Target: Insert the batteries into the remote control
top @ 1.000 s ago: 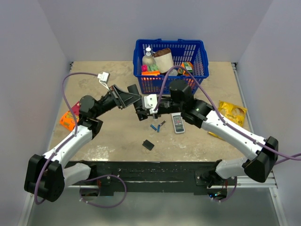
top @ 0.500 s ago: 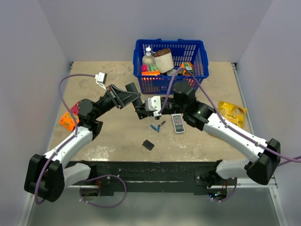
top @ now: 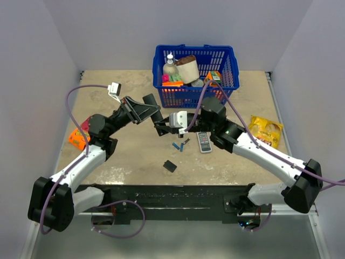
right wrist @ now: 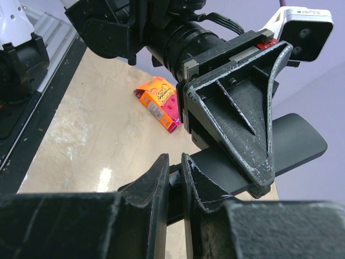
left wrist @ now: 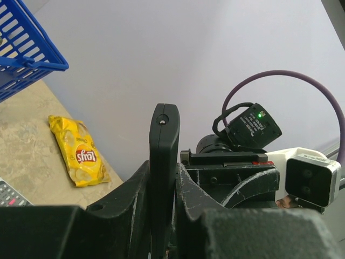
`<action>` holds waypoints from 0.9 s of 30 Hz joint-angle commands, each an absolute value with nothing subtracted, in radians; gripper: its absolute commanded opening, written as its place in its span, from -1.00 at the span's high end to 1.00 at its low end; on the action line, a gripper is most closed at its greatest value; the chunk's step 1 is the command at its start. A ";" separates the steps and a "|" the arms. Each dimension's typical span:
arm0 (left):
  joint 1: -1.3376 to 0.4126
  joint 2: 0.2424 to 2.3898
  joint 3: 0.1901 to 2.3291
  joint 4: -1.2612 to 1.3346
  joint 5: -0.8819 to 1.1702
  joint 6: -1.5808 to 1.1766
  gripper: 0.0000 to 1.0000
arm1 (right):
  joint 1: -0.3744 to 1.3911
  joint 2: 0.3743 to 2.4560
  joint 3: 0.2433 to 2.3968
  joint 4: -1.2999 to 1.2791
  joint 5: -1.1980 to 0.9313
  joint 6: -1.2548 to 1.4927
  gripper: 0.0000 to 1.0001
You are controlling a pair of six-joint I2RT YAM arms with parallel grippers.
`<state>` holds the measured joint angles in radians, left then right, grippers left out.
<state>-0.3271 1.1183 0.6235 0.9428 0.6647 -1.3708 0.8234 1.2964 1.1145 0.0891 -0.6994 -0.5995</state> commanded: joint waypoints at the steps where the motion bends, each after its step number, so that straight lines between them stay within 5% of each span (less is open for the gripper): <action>1: -0.330 1.066 0.698 1.235 0.611 -1.500 1.00 | 0.807 1.379 1.026 -0.117 -0.623 -0.526 0.65; 14: -0.327 1.055 0.710 1.236 0.615 -1.513 1.00 | 0.793 1.394 0.977 -0.015 -0.546 -0.494 0.55; 27: -0.327 0.971 0.706 0.866 0.589 -1.235 1.00 | 0.793 1.379 1.052 -0.029 -0.660 -0.436 0.34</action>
